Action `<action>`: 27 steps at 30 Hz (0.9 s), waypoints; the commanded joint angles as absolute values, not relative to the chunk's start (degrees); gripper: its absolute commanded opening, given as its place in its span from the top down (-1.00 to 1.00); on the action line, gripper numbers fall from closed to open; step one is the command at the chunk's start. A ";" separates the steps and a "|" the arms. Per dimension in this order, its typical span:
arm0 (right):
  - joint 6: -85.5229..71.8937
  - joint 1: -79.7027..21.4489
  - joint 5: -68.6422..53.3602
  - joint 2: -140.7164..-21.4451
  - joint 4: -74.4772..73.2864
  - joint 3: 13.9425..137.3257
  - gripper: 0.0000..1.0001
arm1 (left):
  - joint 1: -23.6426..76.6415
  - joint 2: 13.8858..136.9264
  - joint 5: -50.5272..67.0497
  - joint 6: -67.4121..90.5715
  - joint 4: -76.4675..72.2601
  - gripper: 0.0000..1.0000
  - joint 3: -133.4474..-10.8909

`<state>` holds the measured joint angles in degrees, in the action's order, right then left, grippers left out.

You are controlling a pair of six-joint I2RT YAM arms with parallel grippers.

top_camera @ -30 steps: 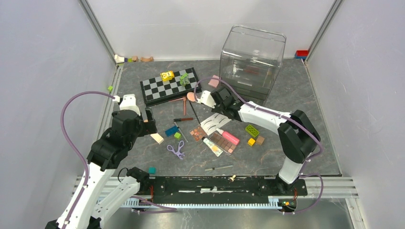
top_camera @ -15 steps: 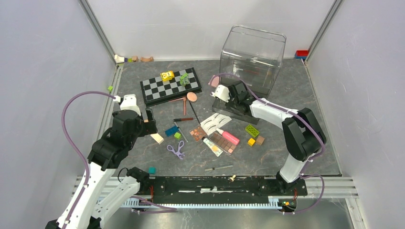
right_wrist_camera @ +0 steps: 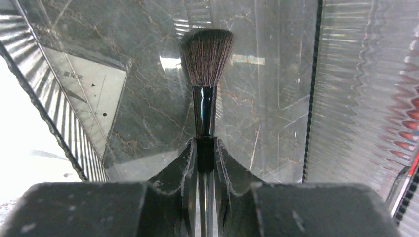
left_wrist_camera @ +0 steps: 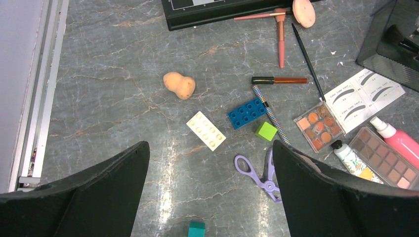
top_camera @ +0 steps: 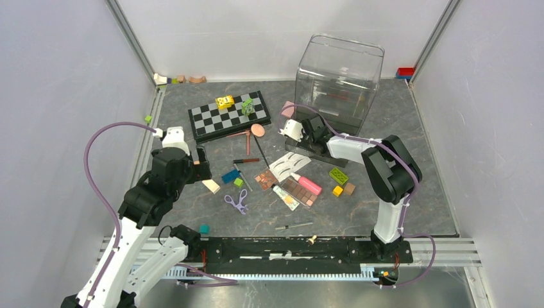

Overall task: Organize the makeup
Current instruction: Place the makeup brush in the drawer.

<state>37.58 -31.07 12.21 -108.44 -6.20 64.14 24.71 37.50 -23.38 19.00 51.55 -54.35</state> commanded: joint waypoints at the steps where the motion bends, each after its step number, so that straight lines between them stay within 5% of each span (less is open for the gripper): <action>1: 37.11 -30.48 9.49 -109.78 -4.82 65.21 0.63 | 24.27 37.71 -22.69 17.14 49.09 -1.00 -54.14; 10: 35.99 -30.32 9.09 -110.33 -6.50 66.03 0.14 | 24.30 37.92 -22.70 17.14 49.04 -1.00 -54.23; 27: 25.96 -34.72 14.41 -98.28 -5.32 68.85 0.08 | 24.03 37.69 -22.71 17.12 49.04 -1.00 -54.23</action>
